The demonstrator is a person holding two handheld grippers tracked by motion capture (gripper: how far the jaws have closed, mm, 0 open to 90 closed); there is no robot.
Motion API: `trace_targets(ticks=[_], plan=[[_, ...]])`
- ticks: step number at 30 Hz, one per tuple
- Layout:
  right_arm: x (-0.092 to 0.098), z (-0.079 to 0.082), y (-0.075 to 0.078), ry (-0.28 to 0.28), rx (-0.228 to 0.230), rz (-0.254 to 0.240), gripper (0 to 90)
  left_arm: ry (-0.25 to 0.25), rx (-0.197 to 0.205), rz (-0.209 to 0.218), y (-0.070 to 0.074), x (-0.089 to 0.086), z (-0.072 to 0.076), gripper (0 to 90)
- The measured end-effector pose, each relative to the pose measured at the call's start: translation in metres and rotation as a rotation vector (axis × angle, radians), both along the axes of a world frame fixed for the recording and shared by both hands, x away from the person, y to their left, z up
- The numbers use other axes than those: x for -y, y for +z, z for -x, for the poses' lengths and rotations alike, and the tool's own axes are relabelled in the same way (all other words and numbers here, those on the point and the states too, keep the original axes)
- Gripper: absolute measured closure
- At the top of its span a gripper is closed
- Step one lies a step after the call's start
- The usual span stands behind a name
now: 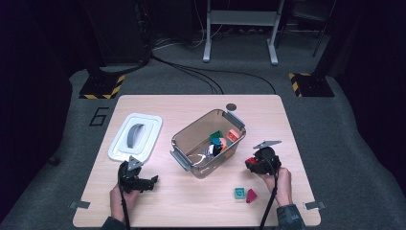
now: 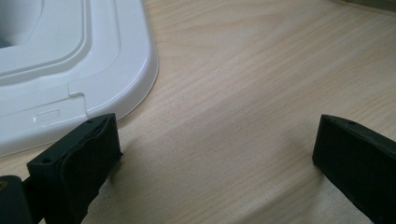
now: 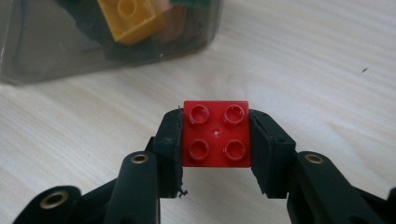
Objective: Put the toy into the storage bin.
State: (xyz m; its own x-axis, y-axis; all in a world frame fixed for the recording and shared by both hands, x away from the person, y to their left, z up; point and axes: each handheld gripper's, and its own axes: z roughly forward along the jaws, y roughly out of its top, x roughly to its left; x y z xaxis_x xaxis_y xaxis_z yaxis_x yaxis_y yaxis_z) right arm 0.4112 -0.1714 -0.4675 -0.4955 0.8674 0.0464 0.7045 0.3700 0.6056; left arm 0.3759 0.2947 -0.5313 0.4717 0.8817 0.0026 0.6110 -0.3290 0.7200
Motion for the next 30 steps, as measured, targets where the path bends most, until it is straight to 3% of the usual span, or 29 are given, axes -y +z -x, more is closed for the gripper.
trace_targets(ticks=[8,17,24,30], plan=[[0.005,-0.012,0.022,-0.023,0.045,-0.002,58.4,0.001,-0.001,0.001,0.0,0.0,0.0,0.7],[0.007,-0.023,0.056,-0.038,0.11,-0.003,58.4,0.0,0.0,0.0,0.0,0.0,0.0,0.7],[0.001,-0.032,0.086,-0.045,0.157,-0.002,58.4,0.0,0.0,0.0,0.0,0.0,0.0,0.7],[-0.007,-0.037,0.102,-0.034,0.186,-0.009,58.4,0.001,-0.001,0.001,0.0,0.0,0.0,0.6]])
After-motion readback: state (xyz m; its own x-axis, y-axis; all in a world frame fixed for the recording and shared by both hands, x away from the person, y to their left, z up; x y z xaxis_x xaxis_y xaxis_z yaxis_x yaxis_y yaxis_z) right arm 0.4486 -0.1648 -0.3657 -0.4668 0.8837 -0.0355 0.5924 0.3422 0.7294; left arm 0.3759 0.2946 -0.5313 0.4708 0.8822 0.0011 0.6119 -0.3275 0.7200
